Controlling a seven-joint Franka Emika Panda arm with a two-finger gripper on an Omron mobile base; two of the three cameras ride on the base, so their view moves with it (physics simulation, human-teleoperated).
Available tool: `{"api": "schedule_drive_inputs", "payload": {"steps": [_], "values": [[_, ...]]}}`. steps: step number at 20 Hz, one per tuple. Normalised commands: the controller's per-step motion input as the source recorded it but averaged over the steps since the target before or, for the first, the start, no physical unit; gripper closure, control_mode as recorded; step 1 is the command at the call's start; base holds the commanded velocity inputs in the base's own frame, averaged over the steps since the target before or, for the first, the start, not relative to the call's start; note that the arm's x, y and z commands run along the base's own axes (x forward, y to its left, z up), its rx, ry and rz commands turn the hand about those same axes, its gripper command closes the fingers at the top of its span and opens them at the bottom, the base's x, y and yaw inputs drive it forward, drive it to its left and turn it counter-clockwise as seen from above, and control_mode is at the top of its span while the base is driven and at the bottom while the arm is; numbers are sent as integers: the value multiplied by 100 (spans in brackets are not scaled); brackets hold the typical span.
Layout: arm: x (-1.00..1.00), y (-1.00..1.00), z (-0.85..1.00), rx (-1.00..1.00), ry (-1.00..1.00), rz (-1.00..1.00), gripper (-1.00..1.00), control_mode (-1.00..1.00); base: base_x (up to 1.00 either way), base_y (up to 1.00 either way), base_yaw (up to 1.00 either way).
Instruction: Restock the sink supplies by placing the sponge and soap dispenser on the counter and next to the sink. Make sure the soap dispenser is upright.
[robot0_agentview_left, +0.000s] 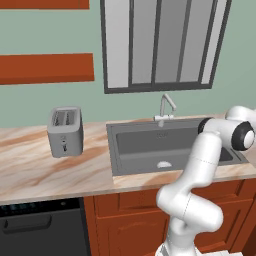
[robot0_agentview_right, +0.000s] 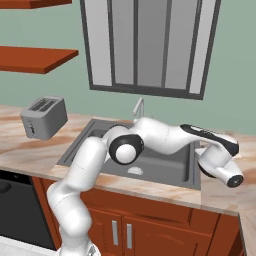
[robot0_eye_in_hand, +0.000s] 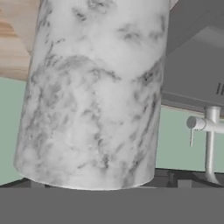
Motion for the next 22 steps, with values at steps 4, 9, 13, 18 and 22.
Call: {"api": "schedule_drive_inputs", "payload": {"steps": [4,9,13,18,22], "values": [[-31,0,-85,0,17,0,-100,-100,0,0,0],[-48,0,-88,0,13,0,-100,-100,0,0,0],[-39,4,-77,0,11,0,-100,-100,0,0,0],[-31,0,-50,0,7,0,-100,-100,0,0,0],[-59,0,-71,0,3,0,-100,-100,0,0,0]]}}
